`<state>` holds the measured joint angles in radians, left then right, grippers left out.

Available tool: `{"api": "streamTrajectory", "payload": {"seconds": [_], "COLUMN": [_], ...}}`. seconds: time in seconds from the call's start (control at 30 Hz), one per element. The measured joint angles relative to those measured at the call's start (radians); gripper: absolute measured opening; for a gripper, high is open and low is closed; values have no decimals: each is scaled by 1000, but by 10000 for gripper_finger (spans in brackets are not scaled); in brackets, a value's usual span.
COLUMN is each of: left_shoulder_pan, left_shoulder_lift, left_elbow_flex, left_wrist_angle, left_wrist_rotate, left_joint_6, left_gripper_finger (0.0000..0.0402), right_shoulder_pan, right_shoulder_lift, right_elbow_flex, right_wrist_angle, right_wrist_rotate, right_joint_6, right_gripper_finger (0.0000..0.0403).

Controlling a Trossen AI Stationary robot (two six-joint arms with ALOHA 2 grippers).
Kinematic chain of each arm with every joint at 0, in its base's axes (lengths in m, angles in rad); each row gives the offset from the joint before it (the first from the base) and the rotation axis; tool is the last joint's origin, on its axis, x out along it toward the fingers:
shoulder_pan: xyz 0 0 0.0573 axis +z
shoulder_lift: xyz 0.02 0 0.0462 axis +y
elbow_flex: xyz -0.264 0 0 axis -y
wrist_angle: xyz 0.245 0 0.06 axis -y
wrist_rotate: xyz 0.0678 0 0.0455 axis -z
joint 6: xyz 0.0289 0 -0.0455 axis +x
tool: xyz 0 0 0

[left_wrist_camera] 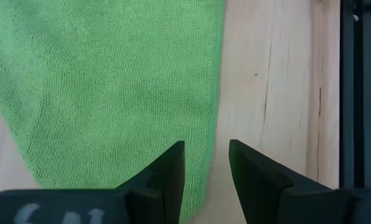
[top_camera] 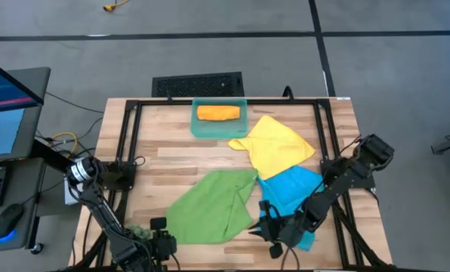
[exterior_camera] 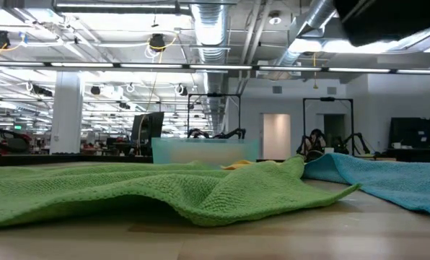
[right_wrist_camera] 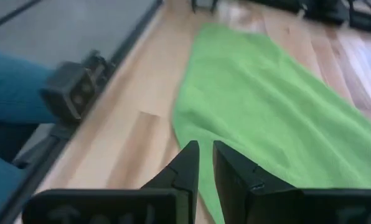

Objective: Roll microfiber towels into tight, uniform cylinder then place into a basket
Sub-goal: Fold the green towel

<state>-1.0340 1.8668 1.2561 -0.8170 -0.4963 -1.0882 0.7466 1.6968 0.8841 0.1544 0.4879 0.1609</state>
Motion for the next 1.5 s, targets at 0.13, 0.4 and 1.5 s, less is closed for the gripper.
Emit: {"api": "streamTrajectory", "payload": {"seconds": [0.13,0.4,1.5], "left_shoulder_pan": [0,-7,6], "left_shoulder_lift": [0,40,187], "left_elbow_flex": [0,-1,4], "left_wrist_angle": [0,-4,-28], "left_wrist_rotate": [10,-16,-9], "left_joint_6": [0,18,-19], "left_gripper_finger": [118,118,18], "right_shoulder_pan": [-42,-102,-161], "right_shoulder_lift": [14,23,204], "right_elbow_flex": [-1,0,8], "right_wrist_angle": [-49,-71,-100], "right_wrist_rotate": [-62,-199,-220], "right_joint_6": [13,14,180], "right_gripper_finger": [77,132,84]}}
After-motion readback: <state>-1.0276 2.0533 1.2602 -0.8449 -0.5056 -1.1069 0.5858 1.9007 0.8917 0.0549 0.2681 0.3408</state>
